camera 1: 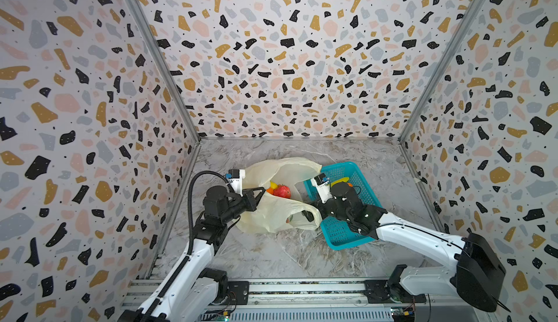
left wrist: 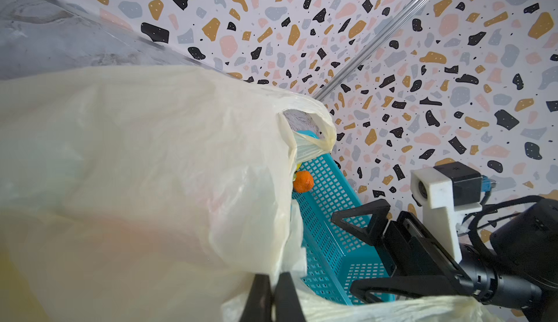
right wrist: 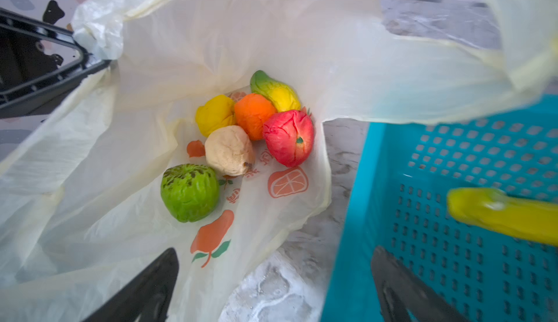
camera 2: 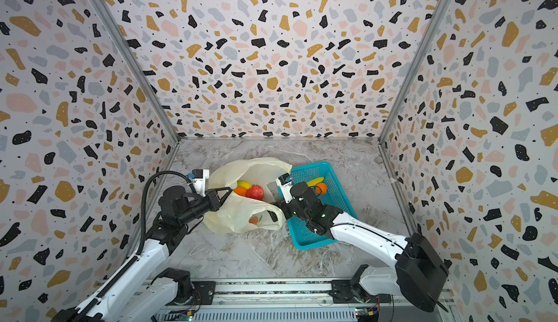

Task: Place the fruits into the plastic bag
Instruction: 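Carry the green bumpy fruit into the bag mouth with the right gripper and release, then move the right gripper back into the basket above the yellow banana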

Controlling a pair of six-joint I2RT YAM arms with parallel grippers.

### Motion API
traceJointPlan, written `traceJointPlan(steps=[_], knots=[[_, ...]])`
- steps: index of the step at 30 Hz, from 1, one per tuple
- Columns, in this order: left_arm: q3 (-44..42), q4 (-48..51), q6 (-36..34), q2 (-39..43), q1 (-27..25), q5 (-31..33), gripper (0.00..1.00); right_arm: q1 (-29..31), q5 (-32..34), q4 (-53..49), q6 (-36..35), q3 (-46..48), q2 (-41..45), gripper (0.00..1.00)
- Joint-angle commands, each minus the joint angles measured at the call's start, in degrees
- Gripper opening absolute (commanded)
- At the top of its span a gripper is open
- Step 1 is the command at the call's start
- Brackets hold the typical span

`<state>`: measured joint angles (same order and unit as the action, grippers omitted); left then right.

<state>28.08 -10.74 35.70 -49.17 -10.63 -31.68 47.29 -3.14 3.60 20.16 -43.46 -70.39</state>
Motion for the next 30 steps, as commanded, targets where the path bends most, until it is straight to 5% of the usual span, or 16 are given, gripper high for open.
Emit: traceJointPlan(steps=[1,7,15,30], knots=[[-0.9,-2.0,-0.6,0.0,0.5,1.5,0.0,-2.7,4.8,0.6,3.0,1.5,3.9,0.97],[-0.6,-1.5,-0.9,0.2,0.4,1.4,0.0,-12.5,7.8,-3.1,11.3,2.7,4.4,0.92],[-0.4,-1.3,-0.8,0.3,0.4,1.3,0.0,-22.4,7.9,-7.6,16.1,-0.3,-6.7,0.88],[-0.5,-1.1,-1.4,0.3,0.4,1.4,0.0,-25.1,8.9,-0.6,23.9,-5.9,-23.7,0.76]])
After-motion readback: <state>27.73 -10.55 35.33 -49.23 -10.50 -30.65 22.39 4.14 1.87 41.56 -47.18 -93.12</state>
